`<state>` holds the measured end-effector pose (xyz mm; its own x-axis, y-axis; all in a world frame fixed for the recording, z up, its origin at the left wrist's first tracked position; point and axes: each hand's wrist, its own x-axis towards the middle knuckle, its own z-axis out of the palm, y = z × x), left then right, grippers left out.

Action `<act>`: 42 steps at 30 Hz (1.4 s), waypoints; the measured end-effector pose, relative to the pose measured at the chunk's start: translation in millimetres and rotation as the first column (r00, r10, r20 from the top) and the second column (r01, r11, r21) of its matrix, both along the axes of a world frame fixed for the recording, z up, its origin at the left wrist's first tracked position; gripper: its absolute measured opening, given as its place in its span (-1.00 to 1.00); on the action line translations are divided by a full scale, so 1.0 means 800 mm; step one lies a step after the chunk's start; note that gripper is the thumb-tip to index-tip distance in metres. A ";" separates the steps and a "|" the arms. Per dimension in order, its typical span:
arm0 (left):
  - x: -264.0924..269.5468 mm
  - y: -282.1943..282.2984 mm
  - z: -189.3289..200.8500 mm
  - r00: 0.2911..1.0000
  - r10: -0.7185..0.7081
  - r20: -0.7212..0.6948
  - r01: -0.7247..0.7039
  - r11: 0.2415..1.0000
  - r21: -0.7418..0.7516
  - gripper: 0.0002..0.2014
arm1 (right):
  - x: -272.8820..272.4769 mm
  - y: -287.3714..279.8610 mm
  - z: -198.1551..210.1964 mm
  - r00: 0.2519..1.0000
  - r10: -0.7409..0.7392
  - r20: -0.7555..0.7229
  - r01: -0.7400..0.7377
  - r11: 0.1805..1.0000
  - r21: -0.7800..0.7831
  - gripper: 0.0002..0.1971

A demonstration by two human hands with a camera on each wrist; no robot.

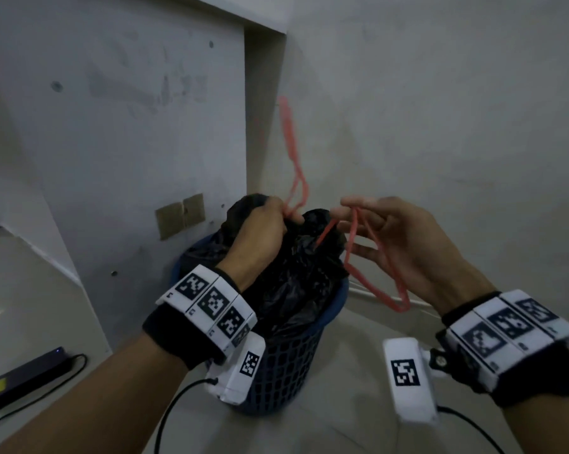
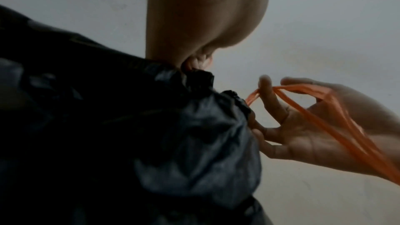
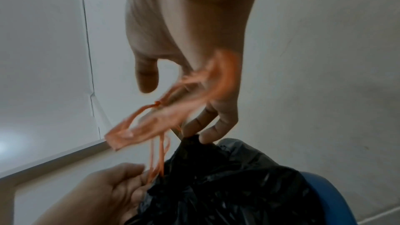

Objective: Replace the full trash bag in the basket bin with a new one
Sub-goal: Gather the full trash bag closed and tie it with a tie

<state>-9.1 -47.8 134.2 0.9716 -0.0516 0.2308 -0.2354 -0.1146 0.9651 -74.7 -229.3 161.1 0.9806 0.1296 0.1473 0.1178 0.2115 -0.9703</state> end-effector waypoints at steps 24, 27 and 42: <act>-0.038 0.006 -0.001 0.944 -0.222 0.245 0.176 0.965 0.197 -0.77 | 0.046 0.058 -0.028 0.806 -0.120 0.579 0.521 0.606 -0.600 -0.78; -0.041 0.008 -0.002 0.935 -0.241 0.260 0.205 0.966 0.160 -0.74 | 0.049 0.059 -0.034 0.761 -0.113 0.638 0.585 0.545 -0.601 -0.72; -0.033 0.026 -0.029 0.783 -0.006 0.622 -0.427 0.721 0.546 -0.73 | 0.041 0.069 -0.032 0.737 -0.236 0.633 0.675 0.254 -0.692 -0.80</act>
<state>-35.3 -27.2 111.3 0.6789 -0.2031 0.7056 -0.5711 -0.7501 0.3335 -42.1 -174.2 135.2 0.8110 -0.0602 0.5819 0.2271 -0.8843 -0.4080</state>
